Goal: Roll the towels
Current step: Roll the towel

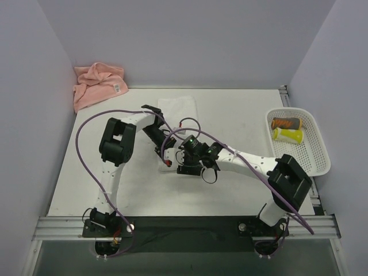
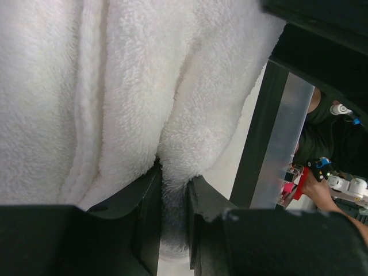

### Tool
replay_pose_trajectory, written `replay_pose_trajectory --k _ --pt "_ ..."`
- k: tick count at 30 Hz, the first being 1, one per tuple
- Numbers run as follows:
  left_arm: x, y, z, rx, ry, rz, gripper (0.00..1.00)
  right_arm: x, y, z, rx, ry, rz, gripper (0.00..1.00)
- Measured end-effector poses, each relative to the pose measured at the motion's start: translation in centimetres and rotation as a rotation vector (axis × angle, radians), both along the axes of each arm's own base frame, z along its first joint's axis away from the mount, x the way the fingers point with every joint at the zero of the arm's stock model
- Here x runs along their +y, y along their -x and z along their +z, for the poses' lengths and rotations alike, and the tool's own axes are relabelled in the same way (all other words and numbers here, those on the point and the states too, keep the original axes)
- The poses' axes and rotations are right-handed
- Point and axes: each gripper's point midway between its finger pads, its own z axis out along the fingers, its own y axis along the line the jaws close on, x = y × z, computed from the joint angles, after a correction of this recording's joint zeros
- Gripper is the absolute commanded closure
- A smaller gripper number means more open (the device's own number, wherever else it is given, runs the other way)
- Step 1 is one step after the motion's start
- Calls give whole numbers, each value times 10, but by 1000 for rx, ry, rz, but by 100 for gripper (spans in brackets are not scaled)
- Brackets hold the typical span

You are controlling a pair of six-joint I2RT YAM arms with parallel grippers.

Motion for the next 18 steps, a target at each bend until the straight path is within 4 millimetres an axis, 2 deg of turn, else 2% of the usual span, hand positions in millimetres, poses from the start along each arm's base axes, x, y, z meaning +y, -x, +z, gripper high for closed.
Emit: replay_pose_trajectory --k 1,6,10,12,13,16,18 --pt "0 0 0 5 2 6 100 0 -2 -4 5 3 0 56" --pt "4 0 1 40 18 43 100 -9 -13 -31 80 1 -35 71" --pt "7 2 1 78 46 85 100 -7 -20 -33 168 -68 -66 88" --pt "8 3 1 91 58 104 99 -5 -22 -30 221 -95 -84 93" --pt "9 4 2 96 68 117 96 -4 -22 -29 255 -111 -93 97" --pt "12 7 3 128 97 166 88 0 -18 -25 367 -147 -106 100" --pt "15 11 4 154 115 200 79 4 -12 -22 453 -169 -108 100"
